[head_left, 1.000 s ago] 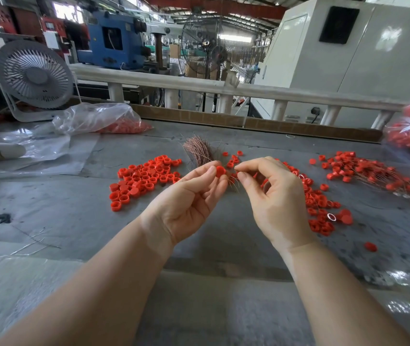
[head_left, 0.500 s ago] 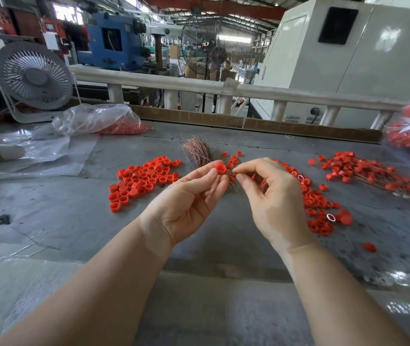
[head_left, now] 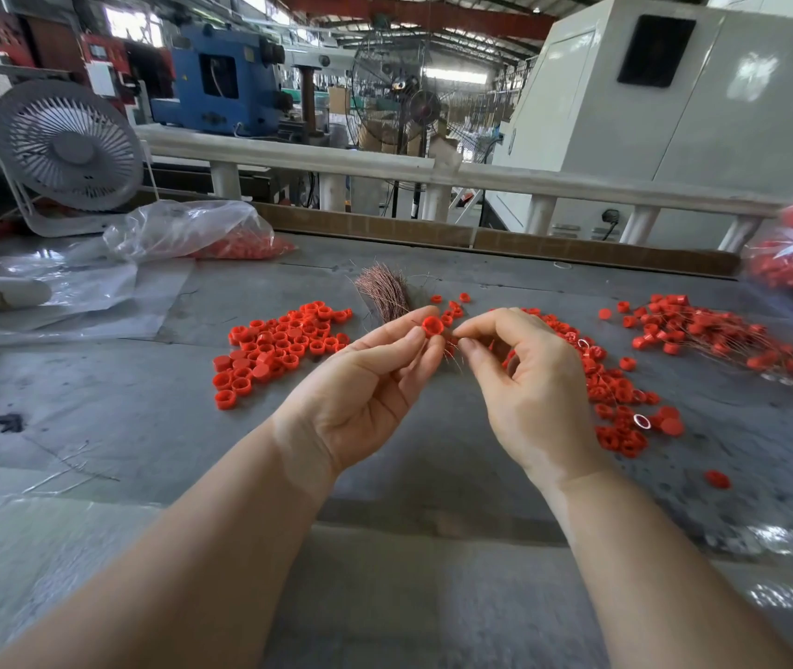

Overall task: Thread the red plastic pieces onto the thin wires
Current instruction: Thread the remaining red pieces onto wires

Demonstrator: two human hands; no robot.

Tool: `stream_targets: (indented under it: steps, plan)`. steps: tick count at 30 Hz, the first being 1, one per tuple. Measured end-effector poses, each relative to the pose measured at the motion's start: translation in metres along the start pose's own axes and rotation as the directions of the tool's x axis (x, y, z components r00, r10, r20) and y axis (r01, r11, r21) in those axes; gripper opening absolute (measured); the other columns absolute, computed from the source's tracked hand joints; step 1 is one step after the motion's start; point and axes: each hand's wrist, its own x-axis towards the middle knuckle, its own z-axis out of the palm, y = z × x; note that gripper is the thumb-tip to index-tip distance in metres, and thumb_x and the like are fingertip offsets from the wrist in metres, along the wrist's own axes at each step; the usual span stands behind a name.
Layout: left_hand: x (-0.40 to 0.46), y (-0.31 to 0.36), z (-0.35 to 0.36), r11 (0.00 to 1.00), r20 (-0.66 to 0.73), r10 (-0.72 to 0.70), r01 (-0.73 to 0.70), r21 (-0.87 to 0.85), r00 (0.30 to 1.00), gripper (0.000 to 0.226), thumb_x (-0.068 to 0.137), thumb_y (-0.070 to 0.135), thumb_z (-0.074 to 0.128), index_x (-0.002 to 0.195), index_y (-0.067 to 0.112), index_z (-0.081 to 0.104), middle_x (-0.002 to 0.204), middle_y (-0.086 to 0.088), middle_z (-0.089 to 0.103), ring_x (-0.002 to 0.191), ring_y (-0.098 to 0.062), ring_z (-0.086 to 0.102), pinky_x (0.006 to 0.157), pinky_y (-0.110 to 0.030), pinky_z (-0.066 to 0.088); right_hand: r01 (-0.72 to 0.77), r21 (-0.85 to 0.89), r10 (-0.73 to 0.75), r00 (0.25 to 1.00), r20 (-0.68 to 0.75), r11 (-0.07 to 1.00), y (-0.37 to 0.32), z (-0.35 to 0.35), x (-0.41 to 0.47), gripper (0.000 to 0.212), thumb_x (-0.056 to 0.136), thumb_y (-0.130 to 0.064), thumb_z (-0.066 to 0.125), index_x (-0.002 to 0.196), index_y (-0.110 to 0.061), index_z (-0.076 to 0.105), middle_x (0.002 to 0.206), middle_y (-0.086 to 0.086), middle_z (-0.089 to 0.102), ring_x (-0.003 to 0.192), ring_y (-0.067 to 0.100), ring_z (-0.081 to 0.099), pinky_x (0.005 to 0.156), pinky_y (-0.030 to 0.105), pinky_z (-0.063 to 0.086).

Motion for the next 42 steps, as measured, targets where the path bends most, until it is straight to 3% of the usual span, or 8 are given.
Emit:
stream_targets:
  steps: [17, 36, 42]
  plan:
    - [0.0007, 0.0008, -0.0014, 1.0, -0.003, 0.003, -0.003, 0.018, 1.0, 0.025, 0.067, -0.004, 0.054, 0.074, 0.004, 0.076, 0.072, -0.009, 0.07, 0.061, -0.011, 0.067, 0.065, -0.019, 0.056, -0.007, -0.023, 0.007, 1.0, 0.001, 1.0, -0.0009, -0.0015, 0.0001, 0.008, 0.081, -0.004, 0.063, 0.079, -0.011, 0.067, 0.071, -0.001, 0.061, 0.068, 0.015, 0.052, 0.065, 0.033, 0.046]
    - [-0.0018, 0.0005, 0.0004, 0.998, -0.016, 0.009, -0.008, 0.056, 1.0, 0.026, 0.068, -0.005, 0.053, 0.07, 0.006, 0.076, 0.072, -0.009, 0.07, 0.061, -0.01, 0.068, 0.059, -0.017, 0.056, 0.01, -0.032, -0.01, 1.0, -0.005, 0.999, -0.0035, -0.0017, -0.0012, 0.008, 0.08, -0.01, 0.06, 0.076, -0.013, 0.067, 0.068, -0.006, 0.056, 0.062, 0.008, 0.046, 0.061, 0.019, 0.035]
    - [-0.0011, 0.0007, 0.0006, 0.998, -0.014, 0.013, -0.012, 0.055, 1.0, 0.025, 0.069, -0.005, 0.053, 0.069, 0.005, 0.076, 0.071, -0.009, 0.07, 0.061, -0.01, 0.067, 0.06, -0.017, 0.056, 0.017, -0.037, -0.017, 1.0, -0.001, 0.999, -0.0021, -0.0018, -0.0008, 0.008, 0.08, -0.007, 0.061, 0.077, -0.012, 0.067, 0.069, -0.005, 0.058, 0.063, 0.01, 0.047, 0.062, 0.022, 0.036]
